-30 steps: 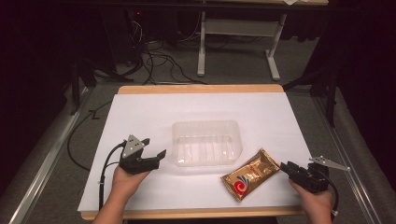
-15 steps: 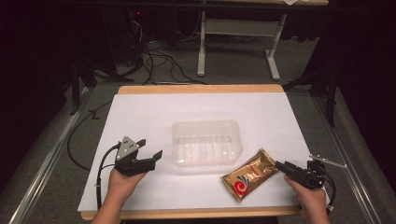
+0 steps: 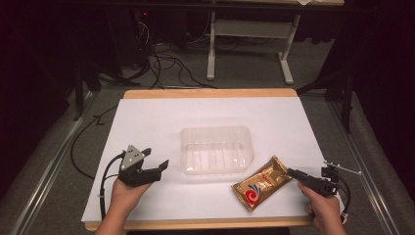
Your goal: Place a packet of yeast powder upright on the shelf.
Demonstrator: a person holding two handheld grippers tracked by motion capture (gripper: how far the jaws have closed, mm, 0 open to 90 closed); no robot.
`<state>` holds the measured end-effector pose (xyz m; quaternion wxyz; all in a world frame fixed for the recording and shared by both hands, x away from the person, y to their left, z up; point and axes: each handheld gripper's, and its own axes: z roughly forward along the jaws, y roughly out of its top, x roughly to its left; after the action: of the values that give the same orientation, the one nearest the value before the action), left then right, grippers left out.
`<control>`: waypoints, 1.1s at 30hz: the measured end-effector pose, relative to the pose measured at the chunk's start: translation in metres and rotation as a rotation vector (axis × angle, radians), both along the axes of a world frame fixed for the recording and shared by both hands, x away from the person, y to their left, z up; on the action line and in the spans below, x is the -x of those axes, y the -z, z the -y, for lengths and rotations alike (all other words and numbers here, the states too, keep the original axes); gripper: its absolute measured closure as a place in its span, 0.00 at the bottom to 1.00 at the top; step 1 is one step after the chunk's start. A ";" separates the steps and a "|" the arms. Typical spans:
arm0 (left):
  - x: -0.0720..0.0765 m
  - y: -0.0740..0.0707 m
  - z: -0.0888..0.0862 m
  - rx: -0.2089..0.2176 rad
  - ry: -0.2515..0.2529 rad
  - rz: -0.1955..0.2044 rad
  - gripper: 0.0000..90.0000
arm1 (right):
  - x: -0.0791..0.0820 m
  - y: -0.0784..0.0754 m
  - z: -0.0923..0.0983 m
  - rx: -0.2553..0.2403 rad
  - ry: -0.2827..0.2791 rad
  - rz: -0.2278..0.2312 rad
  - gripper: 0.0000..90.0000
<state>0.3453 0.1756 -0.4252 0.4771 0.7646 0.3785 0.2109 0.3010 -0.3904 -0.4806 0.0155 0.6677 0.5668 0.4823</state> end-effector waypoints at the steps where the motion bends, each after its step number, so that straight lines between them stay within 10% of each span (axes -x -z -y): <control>1: 0.000 0.000 0.000 -0.004 0.001 0.001 0.26 | 0.000 0.001 0.000 -0.006 -0.004 0.000 0.48; 26: 0.003 -0.002 -0.010 -0.002 -0.026 0.012 0.26 | -0.014 0.012 -0.006 -0.157 -0.043 -0.043 0.58; 33: 0.007 -0.003 -0.017 0.000 -0.046 0.015 0.26 | -0.026 0.010 -0.017 -0.110 -0.056 -0.057 0.65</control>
<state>0.3381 0.1924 -0.4225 0.4748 0.7543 0.3924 0.2274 0.3273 -0.3737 -0.4908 -0.0508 0.6650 0.5580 0.4937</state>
